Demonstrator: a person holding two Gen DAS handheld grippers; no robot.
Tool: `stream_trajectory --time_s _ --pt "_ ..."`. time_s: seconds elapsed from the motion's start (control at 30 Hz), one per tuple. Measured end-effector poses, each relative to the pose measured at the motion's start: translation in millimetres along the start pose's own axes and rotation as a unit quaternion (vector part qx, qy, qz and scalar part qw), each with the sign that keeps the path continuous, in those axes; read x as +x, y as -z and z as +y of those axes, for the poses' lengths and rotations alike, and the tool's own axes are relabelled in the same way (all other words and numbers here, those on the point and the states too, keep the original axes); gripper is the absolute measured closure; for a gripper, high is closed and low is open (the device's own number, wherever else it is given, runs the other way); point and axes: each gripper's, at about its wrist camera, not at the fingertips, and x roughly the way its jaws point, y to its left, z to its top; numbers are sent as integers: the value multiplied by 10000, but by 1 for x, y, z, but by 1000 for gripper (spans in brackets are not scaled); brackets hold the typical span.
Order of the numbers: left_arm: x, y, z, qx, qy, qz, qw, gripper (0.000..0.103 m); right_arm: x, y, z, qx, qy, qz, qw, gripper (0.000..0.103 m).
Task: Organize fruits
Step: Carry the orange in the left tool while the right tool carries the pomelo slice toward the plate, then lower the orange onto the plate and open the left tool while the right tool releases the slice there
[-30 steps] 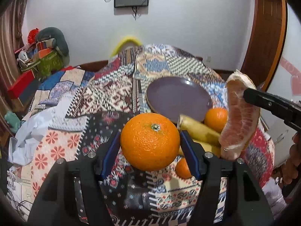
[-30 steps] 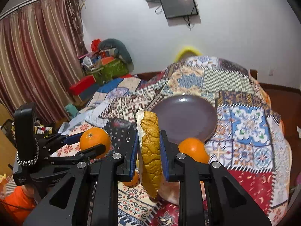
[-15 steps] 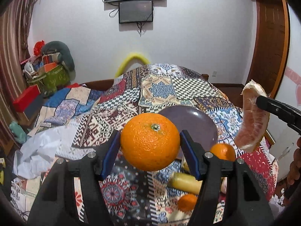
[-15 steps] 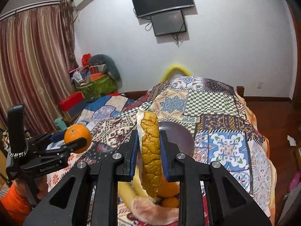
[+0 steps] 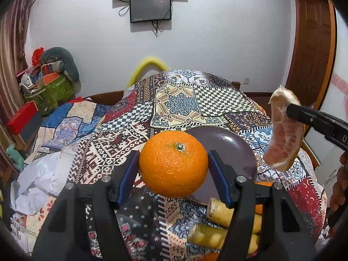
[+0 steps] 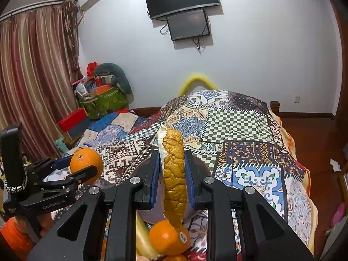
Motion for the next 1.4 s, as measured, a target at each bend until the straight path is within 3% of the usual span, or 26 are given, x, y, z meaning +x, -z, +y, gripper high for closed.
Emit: stream_trajectory --time_s 0.47,1.0,1.3,1.4 --pt "79 12 -8 69 232 812 9964 39 69 14 -17 122 -257 753 9968 83" --pt "124 9 -17 134 414 1290 9907 39 112 0 -33 -258 137 1023 9943 83" --pt "127 9 -20 166 428 1318 9902 39 135 -4 -47 -208 367 1281 9909 81" --pt "120 5 -21 212 274 1072 9936 37 148 5 -52 -215 287 1600 9865 81"
